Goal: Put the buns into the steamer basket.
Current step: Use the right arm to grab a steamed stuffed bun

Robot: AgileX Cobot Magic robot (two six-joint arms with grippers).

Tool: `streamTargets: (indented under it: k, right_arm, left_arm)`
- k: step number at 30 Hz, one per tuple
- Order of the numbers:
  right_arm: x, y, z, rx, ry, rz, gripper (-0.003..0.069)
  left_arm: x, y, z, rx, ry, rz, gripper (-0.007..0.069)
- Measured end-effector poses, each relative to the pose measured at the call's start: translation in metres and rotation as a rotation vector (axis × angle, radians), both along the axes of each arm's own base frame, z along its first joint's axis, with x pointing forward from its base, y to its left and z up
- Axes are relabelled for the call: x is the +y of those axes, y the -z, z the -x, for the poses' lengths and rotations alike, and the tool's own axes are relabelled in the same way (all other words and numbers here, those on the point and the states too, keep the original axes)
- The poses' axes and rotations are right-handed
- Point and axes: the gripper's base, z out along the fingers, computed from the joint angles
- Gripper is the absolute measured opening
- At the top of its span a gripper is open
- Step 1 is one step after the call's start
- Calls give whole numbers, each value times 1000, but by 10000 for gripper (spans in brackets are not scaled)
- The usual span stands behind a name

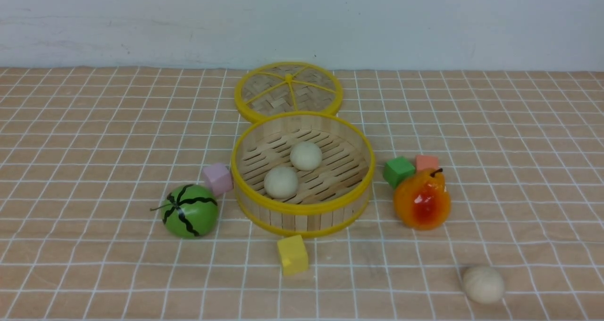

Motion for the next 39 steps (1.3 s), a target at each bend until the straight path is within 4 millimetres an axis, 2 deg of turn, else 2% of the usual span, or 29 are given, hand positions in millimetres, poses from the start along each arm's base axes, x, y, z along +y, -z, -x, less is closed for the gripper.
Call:
streamTargets:
  k: [9,13,15,16,19,22,23,24,27,30,32,39]
  right_arm:
    - [1,-22,0,-238,-15,12,241]
    - [1,-29,1,-319,-17,-103,241]
    - [1,-47,5,-373,-21,-278,241]
    - [1,-49,5,-378,-22,-290,241]
    - [2,-97,15,-432,-44,-392,241]
    - [3,-138,15,-361,-47,-373,241]
    - [4,-136,15,-347,-46,-372,241]
    - [4,-149,13,-309,-43,-351,241]
    - [3,-171,-3,-28,-5,-229,241]
    - [1,-173,-14,127,12,-160,241]
    - [-1,-167,-28,265,14,-90,241]
    - [6,-159,-47,356,-71,-57,241]
  left_arm:
    - [-6,0,1,-1,128,-8,29]
    - [-7,0,1,-1,130,-8,31]
    - [-7,0,1,-1,130,-8,35]
    - [-7,0,1,-1,130,-8,36]
    - [-6,0,1,-2,130,-14,38]
    - [-6,0,1,-2,129,-15,38]
    - [-6,0,1,-2,129,-15,38]
    - [-6,0,1,-2,129,-15,38]
    - [-6,0,1,-2,129,-15,40]
    - [-6,0,1,-2,129,-15,43]
    - [-6,0,1,-2,129,-15,48]
    - [-6,0,1,-2,129,-15,55]
